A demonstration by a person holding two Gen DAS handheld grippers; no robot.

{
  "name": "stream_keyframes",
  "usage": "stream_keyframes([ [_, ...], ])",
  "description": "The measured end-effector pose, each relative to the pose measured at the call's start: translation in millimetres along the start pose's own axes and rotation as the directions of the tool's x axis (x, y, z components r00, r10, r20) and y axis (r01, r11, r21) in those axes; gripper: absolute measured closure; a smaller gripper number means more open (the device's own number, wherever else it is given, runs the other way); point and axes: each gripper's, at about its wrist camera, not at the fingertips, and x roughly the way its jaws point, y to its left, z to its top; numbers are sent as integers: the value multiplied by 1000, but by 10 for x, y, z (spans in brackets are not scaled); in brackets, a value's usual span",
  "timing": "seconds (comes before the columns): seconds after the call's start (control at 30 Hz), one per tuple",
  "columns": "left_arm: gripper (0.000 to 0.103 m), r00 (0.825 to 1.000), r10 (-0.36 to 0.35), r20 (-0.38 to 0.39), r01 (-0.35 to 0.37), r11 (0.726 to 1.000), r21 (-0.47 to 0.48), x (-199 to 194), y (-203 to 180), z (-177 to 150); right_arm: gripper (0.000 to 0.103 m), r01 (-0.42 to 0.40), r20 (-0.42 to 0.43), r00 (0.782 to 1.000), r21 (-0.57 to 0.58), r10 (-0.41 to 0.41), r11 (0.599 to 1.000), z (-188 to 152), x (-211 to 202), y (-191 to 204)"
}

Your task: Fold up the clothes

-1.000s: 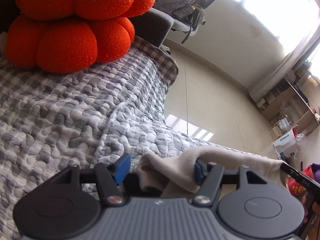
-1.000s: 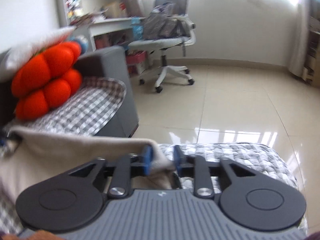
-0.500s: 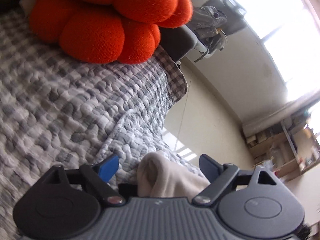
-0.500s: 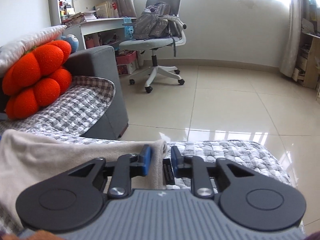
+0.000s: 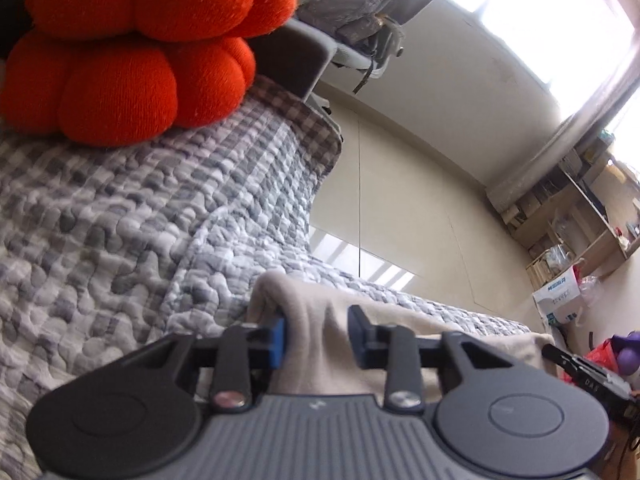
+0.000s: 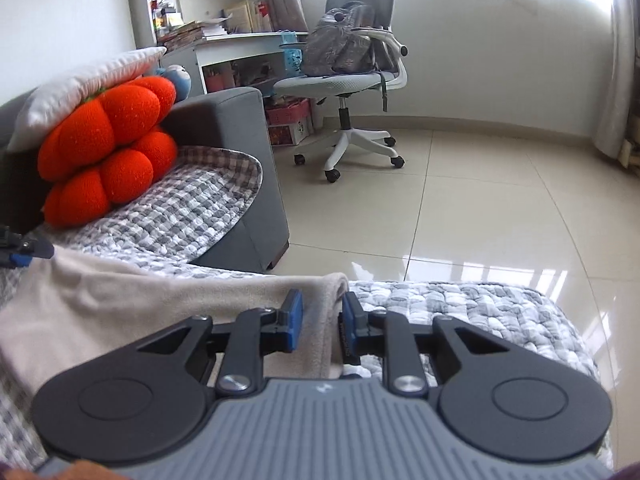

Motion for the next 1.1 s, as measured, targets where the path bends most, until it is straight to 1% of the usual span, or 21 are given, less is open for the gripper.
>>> stream_keyframes([
  [0.03, 79, 1000, 3, -1, -3, 1000, -9, 17, 26, -8, 96, 4, 4, 1000, -8, -4, 1000, -2, -3, 9],
  [0.1, 87, 1000, 12, -2, -12, 1000, -27, 32, 67, -16, 96, 6, 15, 1000, -15, -6, 1000, -12, -23, 9],
  [0.17, 88, 1000, 2, 15, -1, 999, -53, -21, 101, 2, 97, 6, 26, 1000, -21, -5, 1000, -16, -44, -3],
  [0.3, 92, 993, -61, 96, 70, 993, -94, -267, 118, 52, 97, -5, 81, 997, -9, 5, 1000, -23, -137, -34],
  [0.43, 94, 980, -113, 163, 127, 989, -76, -519, 108, 84, 97, -39, 129, 991, -9, 40, 999, -20, -273, -60],
  [0.5, 94, 987, -58, 152, 67, 996, -54, -502, 118, 95, 97, -58, 147, 987, -12, 59, 998, -16, -338, -70],
  [0.53, 93, 989, -31, 147, 38, 998, -44, -493, 123, 101, 97, -60, 133, 989, -3, 60, 998, -19, -313, -90],
  [0.57, 79, 990, -4, 142, 9, 999, -34, -483, 129, 106, 97, -61, 116, 991, 7, 60, 998, -24, -279, -112],
  [0.6, 50, 992, -10, 128, 17, 998, -54, -427, 167, 95, 94, -62, 98, 993, 16, 60, 998, -29, -245, -135],
  [0.63, 36, 993, -16, 114, 25, 997, -74, -371, 204, 84, 90, -68, 89, 994, 37, 65, 997, -30, -225, -163],
  [0.67, 22, 993, -24, 117, 33, 996, -80, -336, 212, 74, 84, -75, 82, 994, 58, 71, 995, -30, -208, -192],
  [0.73, 20, 993, -19, 117, 27, 997, -68, -271, 178, 74, 67, -86, 97, 992, 90, 77, 992, 6, -220, -238],
  [0.77, 20, 993, -17, 114, 25, 997, -67, -231, 160, 81, 48, -98, 114, 990, 113, 85, 989, 25, -234, -273],
  [0.8, 20, 993, -19, 113, 27, 998, -64, -189, 143, 82, 41, -110, 120, 988, 132, 94, 985, 26, -221, -298],
  [0.9, 20, 994, -15, 107, 19, 999, -36, -50, 83, 57, 41, -146, 131, 984, 187, 123, 971, 23, -172, -368],
  [0.93, 20, 995, -11, 103, 14, 1000, -28, -1, 67, 44, 41, -135, 116, 987, 181, 116, 974, 8, -121, -360],
  [0.97, 21, 996, -6, 93, 8, 1000, -24, 55, 56, 29, 41, -121, 97, 990, 170, 106, 978, -8, -64, -348],
  [1.0, 26, 996, -5, 87, 6, 1000, -20, 99, 48, 9, 41, -108, 78, 992, 159, 96, 981, -25, -7, -336],
  [1.03, 33, 996, -5, 84, 6, 1000, -11, 130, 31, -11, 41, -114, 63, 992, 151, 105, 982, -50, 43, -325],
  [1.07, 59, 997, -8, 75, 8, 1000, -2, 153, 14, -28, 58, -119, 54, 992, 133, 113, 984, -66, 74, -299],
  [1.1, 86, 998, -1, 55, 1, 1000, 0, 174, 1, -40, 92, -120, 55, 992, 106, 115, 987, -69, 73, -256],
])
